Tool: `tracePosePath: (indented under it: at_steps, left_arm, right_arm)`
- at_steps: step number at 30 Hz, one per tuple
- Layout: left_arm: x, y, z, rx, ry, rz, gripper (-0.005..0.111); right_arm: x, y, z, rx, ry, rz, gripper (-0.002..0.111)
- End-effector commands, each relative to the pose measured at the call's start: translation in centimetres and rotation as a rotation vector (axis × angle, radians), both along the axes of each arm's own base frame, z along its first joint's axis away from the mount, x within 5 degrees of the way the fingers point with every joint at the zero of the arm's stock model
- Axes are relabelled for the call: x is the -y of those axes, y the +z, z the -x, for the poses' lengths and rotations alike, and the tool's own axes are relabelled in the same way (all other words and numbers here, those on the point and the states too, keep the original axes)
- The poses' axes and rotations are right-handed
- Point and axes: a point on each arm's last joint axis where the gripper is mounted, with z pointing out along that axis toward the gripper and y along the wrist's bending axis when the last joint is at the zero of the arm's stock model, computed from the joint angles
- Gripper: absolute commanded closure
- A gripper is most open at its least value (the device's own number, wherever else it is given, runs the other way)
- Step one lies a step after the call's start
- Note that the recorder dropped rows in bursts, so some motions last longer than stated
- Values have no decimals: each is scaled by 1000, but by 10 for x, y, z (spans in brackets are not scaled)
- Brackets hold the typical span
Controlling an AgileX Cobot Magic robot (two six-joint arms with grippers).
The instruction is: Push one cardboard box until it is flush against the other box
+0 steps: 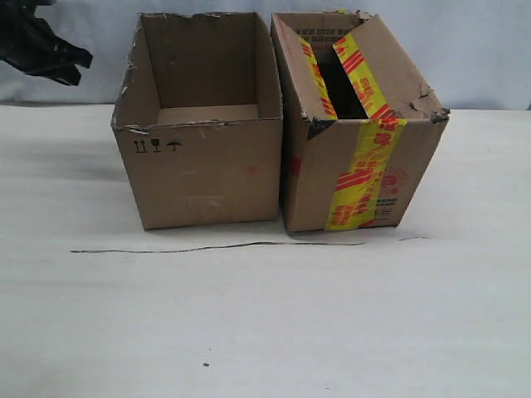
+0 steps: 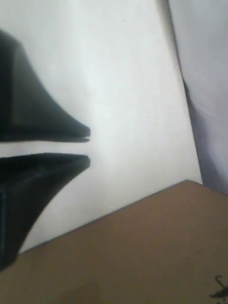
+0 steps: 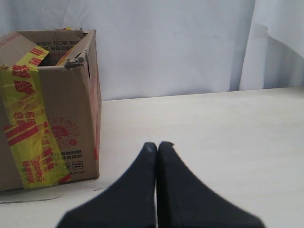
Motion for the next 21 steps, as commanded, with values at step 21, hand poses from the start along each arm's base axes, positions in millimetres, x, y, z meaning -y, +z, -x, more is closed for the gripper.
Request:
tracePosePath:
  at_steps: [21]
  left_arm:
    - [16,38,352,701,329,15,107]
  right_arm:
    - [0,-1,0,2,3,12,109]
